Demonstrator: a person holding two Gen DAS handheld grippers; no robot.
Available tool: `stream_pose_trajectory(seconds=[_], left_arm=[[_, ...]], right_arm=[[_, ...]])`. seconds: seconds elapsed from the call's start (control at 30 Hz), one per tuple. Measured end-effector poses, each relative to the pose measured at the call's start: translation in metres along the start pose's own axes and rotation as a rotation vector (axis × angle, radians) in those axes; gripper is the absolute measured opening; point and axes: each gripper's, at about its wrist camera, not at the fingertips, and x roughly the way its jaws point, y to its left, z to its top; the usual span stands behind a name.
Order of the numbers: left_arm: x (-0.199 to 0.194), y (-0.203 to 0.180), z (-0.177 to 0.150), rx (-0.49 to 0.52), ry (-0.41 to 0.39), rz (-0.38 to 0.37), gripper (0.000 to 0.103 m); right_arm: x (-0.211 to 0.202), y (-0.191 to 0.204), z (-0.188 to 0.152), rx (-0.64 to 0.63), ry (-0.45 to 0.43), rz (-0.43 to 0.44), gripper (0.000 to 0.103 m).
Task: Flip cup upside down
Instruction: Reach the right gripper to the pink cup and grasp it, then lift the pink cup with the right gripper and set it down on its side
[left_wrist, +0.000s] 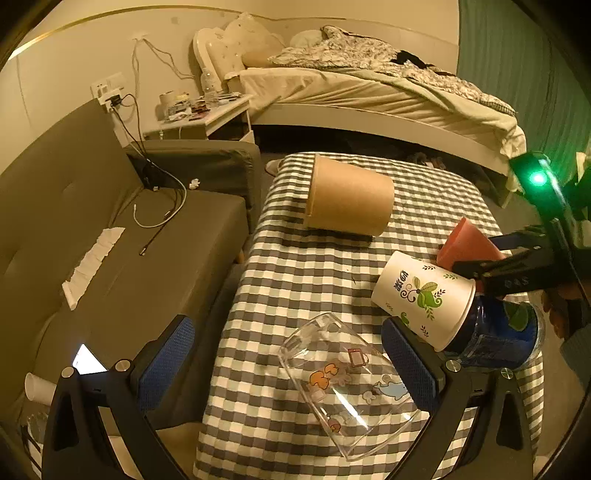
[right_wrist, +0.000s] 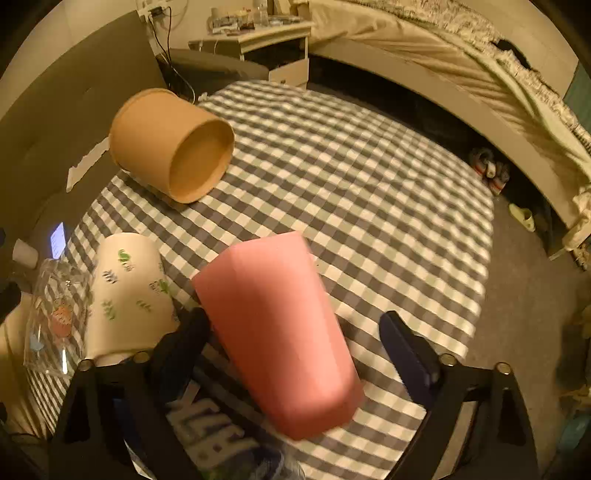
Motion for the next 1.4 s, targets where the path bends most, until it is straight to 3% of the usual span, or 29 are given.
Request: stream_pose_trajectory(seconds=[0.07,0.1,0.27,0.5,0.67,0.77,0.9,1.07,1.4], left_arm=[[0.002,-0.002,0.001,0.010,0.001,-0.006,0.103],[0.003,-0.003,0.001,0.014,0.002,-0.006,0.103],[-0.006,0.001,0.004,0.011,-0.014,-0.006,0.103],[-0.053,0.010,0.008,-0.003,-0.099,-0.035,0.103],[-0.087,0.019,-0.002,0.005,-0.143,-0.083,0.103],[-0.104,0.025,-0.017,0.025,-0.165,-0.107,0.103],[-0.113,0.033,-0.042,0.046,-0.172,-0.111,0.103],[-0.109,0.053,-0.074,0.051,-0.144,-0.102,0.103],[-0.100,0.071,-0.103,0.027,-0.096,-0.072,0.103]], right_arm=[[0.008,-0.002,0.002,0.012,0.020,0.022,0.076],[0.011,-0.002,0.003,0.023,0.025,0.041,0.067],[0.002,0.000,0.003,0.043,0.000,0.004,0.065],[-0.089,0.014,-0.008,0.149,-0.115,-0.105,0.065],[-0.159,0.055,-0.045,0.237,-0.187,-0.164,0.065],[-0.178,0.088,-0.074,0.287,-0.198,-0.181,0.065],[-0.178,0.128,-0.110,0.365,-0.187,-0.182,0.065],[-0.149,0.161,-0.149,0.468,-0.149,-0.165,0.065],[-0.077,0.177,-0.174,0.512,-0.082,-0.160,0.065]])
